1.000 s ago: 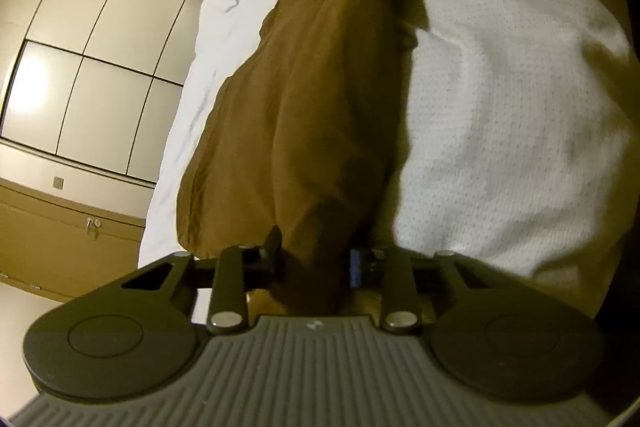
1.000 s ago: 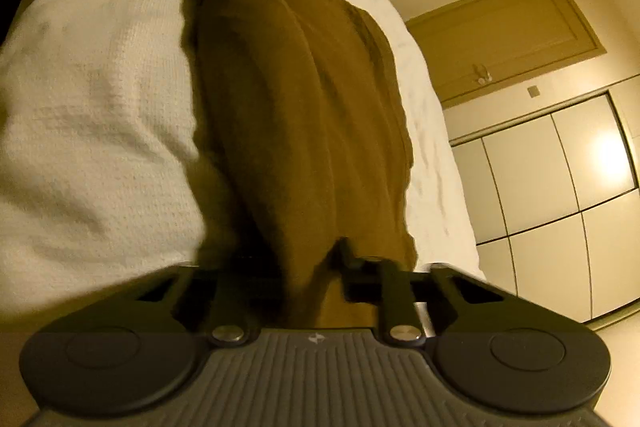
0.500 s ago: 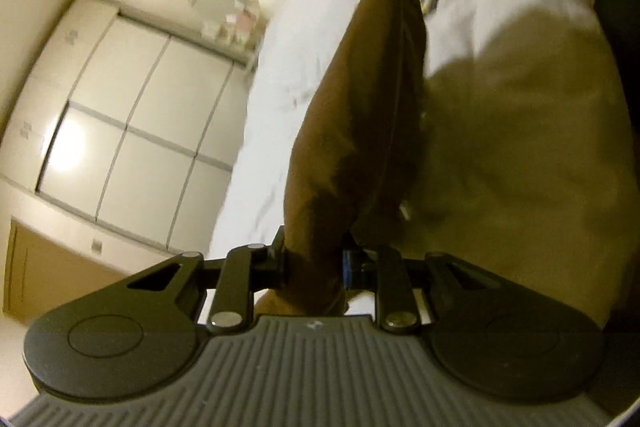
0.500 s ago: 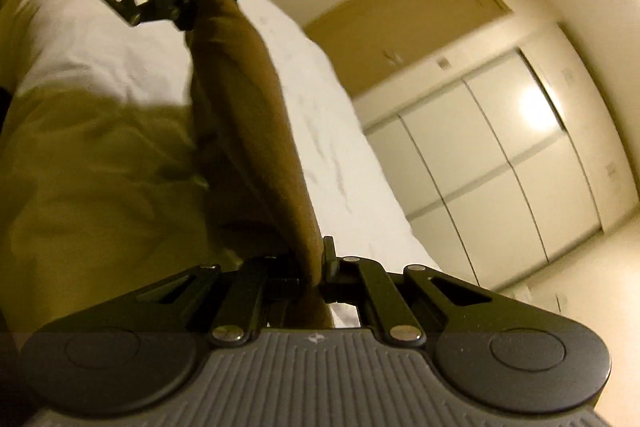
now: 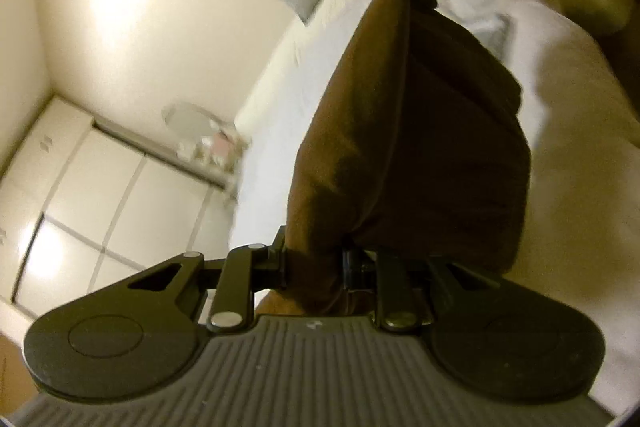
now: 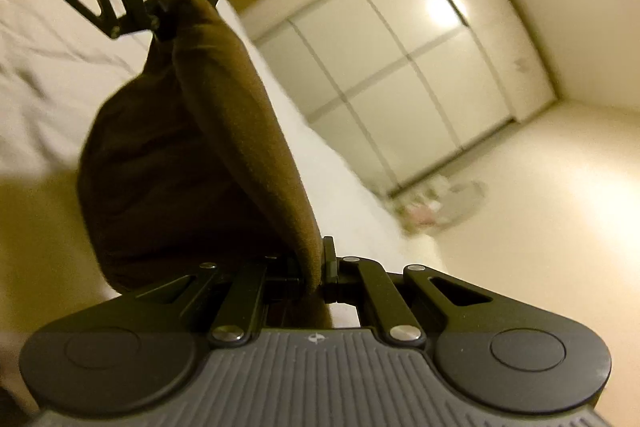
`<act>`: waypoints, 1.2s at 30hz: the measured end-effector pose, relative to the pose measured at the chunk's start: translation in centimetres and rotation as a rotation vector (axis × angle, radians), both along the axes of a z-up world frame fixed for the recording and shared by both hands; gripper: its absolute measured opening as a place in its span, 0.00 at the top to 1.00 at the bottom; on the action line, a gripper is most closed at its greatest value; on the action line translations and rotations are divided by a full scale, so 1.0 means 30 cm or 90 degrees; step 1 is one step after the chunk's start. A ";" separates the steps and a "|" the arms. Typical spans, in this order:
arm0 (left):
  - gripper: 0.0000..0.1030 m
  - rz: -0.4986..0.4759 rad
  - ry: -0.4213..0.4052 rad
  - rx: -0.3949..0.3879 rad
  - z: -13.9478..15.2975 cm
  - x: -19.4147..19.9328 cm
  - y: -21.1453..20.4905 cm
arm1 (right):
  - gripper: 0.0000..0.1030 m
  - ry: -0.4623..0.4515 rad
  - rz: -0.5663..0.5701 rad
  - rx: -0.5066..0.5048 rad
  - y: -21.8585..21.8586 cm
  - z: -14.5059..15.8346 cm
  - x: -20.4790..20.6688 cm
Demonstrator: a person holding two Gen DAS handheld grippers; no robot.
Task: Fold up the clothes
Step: 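Lift the brown shorts with both tools and carry them onto the striped garment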
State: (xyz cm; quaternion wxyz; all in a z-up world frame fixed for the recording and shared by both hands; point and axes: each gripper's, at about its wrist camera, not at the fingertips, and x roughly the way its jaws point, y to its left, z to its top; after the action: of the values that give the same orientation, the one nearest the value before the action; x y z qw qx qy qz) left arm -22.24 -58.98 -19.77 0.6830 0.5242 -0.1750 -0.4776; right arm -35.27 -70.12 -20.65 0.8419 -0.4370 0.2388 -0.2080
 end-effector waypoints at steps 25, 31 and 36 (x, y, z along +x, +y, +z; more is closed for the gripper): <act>0.63 -0.064 -0.007 0.091 -0.599 0.058 -0.547 | 0.69 0.079 -0.144 0.020 -0.374 -0.549 -0.088; 0.82 -0.079 -0.038 0.108 -0.609 0.047 -0.555 | 0.95 0.109 -0.141 0.024 -0.396 -0.577 -0.063; 0.83 -0.072 -0.014 0.112 -0.632 0.054 -0.493 | 0.94 0.082 -0.136 0.056 -0.373 -0.539 -0.077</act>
State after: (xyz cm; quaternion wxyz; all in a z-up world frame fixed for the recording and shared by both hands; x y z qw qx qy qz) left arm -20.61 -73.76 -38.74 0.6045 0.5762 -0.1693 -0.5234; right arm -37.59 -81.31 -36.83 0.8165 -0.3839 0.3462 -0.2573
